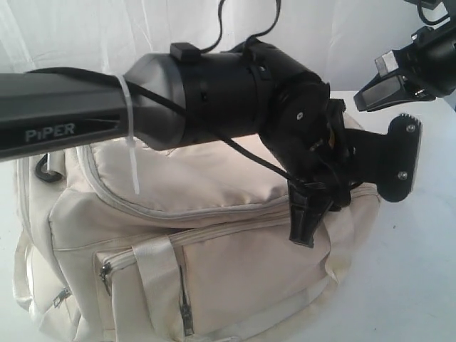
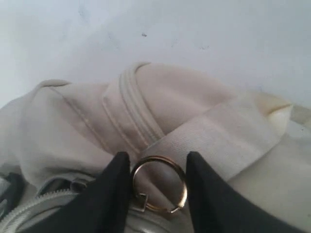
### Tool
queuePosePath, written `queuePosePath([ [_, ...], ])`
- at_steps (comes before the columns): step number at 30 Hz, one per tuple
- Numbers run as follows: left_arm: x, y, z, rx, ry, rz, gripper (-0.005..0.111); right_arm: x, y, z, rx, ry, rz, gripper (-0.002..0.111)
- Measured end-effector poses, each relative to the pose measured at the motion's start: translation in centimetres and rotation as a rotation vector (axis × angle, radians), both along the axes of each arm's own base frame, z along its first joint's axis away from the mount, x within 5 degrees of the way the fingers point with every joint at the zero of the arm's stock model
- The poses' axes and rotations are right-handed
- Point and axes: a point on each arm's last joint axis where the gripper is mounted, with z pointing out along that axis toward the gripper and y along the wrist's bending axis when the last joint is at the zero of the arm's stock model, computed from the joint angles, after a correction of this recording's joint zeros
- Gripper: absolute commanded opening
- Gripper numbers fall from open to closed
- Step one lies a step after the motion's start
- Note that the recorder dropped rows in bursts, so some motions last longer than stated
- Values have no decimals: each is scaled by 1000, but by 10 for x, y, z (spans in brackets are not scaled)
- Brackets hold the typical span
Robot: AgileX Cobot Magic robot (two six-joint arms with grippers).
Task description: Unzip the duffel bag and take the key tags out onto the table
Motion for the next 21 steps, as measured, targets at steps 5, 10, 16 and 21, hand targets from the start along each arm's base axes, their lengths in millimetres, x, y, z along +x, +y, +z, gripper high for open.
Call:
queuePosePath([
  [5,-6,10,24,-54,20,45,0,1,0,0,-1,-6,-5,15],
  [10,-10,16,35,-55,38,58,0,1,0,0,-1,-9,-8,23],
  [16,-13,21,41,-48,44,60,0,3,0,-3,-2,-2,-11,58],
  [21,-14,23,45,-53,42,61,0,9,0,-13,1,34,-7,60],
])
